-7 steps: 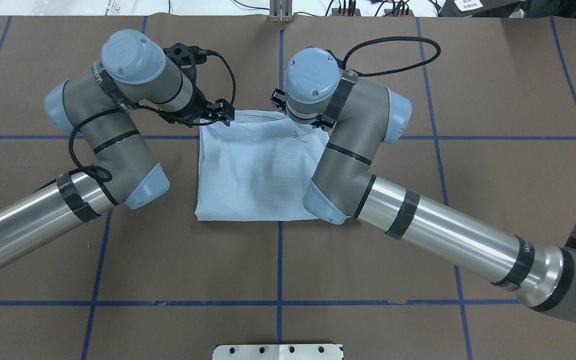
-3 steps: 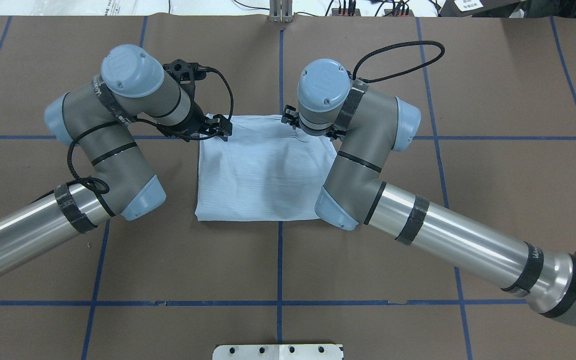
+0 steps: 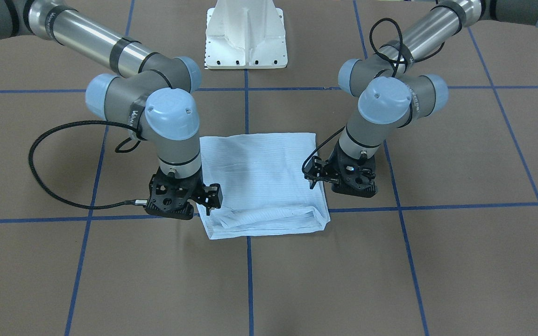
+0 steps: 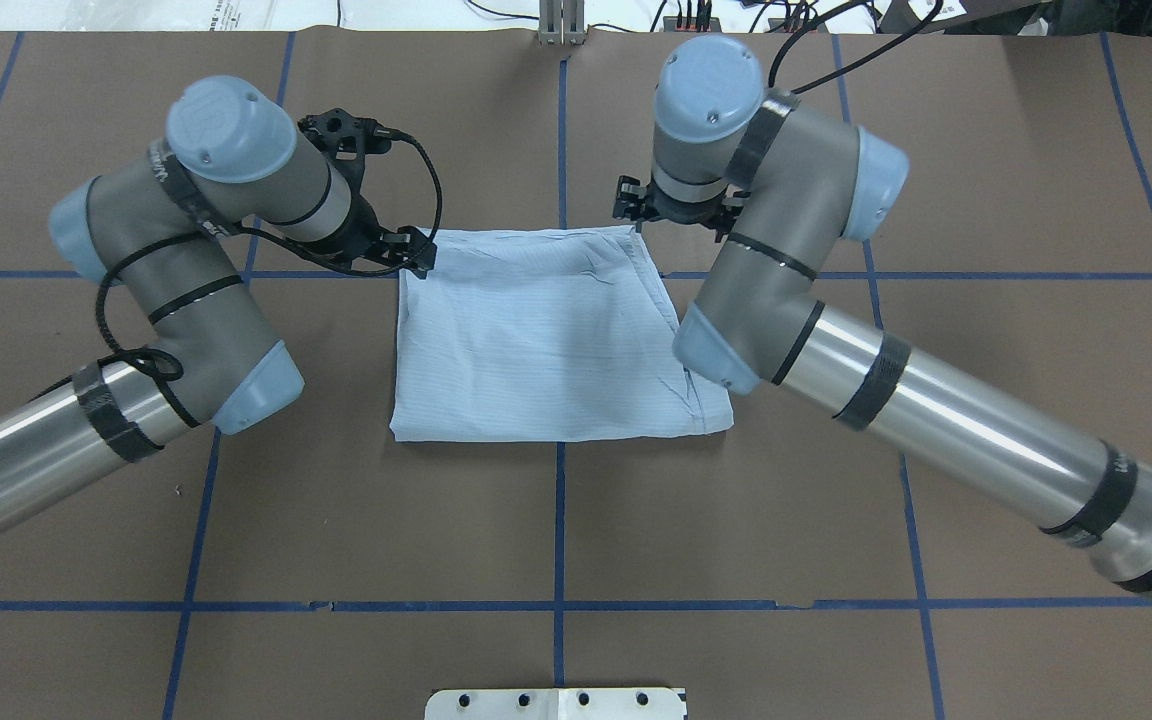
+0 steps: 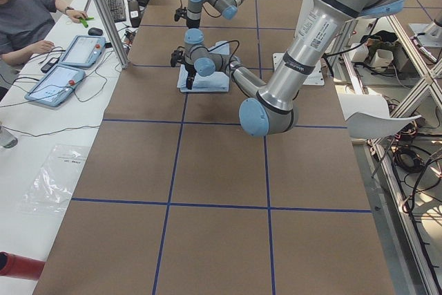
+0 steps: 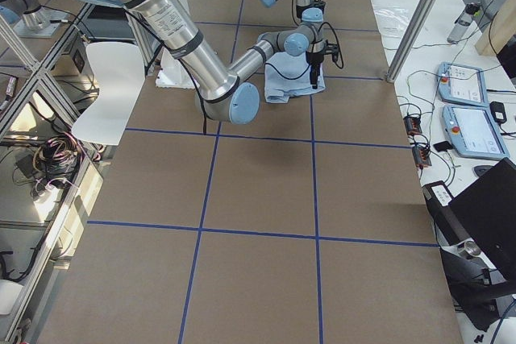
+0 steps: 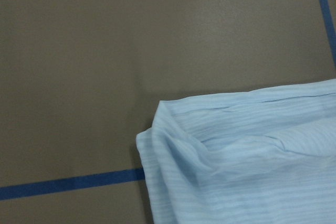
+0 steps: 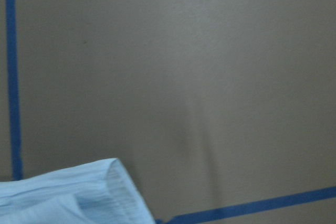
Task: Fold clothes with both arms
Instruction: 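Release the shirt and raise both grippers away from it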
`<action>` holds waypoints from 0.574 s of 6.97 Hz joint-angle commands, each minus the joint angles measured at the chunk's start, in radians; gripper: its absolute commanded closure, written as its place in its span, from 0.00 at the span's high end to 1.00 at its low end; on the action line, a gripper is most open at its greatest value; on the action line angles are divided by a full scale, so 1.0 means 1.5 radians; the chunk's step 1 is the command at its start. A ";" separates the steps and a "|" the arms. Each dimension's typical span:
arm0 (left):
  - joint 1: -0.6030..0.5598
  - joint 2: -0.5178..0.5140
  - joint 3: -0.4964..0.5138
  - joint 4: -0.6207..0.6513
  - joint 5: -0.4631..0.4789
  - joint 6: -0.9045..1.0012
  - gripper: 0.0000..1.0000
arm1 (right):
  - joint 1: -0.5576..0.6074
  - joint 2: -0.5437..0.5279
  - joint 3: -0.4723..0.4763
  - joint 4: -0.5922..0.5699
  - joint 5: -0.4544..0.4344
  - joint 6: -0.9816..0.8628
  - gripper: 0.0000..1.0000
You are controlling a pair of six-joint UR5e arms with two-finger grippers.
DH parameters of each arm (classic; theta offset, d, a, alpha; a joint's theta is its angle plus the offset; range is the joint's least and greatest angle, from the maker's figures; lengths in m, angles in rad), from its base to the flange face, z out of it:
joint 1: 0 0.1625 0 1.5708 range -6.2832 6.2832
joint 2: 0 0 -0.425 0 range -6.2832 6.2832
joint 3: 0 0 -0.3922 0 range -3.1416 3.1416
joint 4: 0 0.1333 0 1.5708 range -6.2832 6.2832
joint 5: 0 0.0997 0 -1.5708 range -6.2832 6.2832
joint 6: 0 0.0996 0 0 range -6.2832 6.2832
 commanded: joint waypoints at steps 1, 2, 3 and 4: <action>-0.040 0.071 -0.180 0.152 -0.003 0.129 1.00 | 0.134 -0.139 0.125 -0.069 0.130 -0.277 1.00; -0.082 0.113 -0.263 0.230 -0.013 0.215 1.00 | 0.193 -0.217 0.186 -0.093 0.158 -0.402 1.00; -0.144 0.156 -0.315 0.286 -0.043 0.330 1.00 | 0.246 -0.293 0.245 -0.134 0.180 -0.523 1.00; -0.215 0.194 -0.333 0.325 -0.053 0.454 1.00 | 0.310 -0.356 0.284 -0.177 0.210 -0.652 1.00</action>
